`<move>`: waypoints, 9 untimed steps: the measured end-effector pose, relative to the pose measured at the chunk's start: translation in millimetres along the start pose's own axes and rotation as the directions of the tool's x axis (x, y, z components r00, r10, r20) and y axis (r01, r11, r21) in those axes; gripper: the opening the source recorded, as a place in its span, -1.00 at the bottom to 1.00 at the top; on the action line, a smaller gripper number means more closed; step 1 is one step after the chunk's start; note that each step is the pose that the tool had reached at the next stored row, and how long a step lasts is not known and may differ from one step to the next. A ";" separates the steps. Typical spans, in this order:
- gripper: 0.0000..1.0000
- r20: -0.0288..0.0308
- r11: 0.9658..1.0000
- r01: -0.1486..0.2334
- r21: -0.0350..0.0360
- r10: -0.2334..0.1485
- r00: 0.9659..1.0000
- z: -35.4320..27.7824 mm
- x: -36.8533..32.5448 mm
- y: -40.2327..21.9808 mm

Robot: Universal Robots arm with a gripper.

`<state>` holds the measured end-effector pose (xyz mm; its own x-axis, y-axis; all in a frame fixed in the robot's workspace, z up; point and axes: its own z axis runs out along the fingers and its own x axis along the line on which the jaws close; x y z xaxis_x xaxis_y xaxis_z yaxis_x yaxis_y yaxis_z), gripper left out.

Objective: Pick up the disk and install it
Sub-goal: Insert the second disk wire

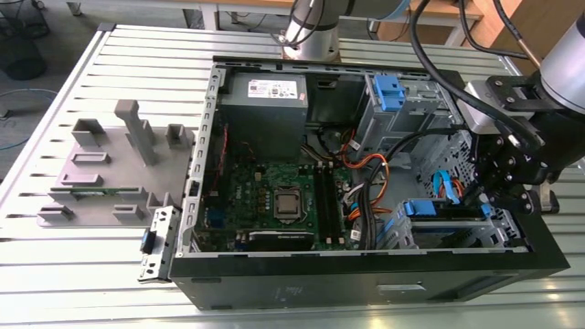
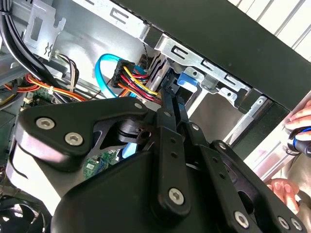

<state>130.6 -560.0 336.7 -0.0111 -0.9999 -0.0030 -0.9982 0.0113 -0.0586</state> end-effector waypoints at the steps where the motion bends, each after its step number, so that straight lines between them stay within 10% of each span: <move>1: -0.68 0.000 1.000 0.000 0.000 0.000 1.000 0.1 0.0 0.2; 9: -0.68 0.000 1.000 0.000 0.000 0.000 1.000 2.0 0.1 1.4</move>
<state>129.3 -560.1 334.6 -0.0110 -0.9999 -0.0027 -0.9982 0.0112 -0.0591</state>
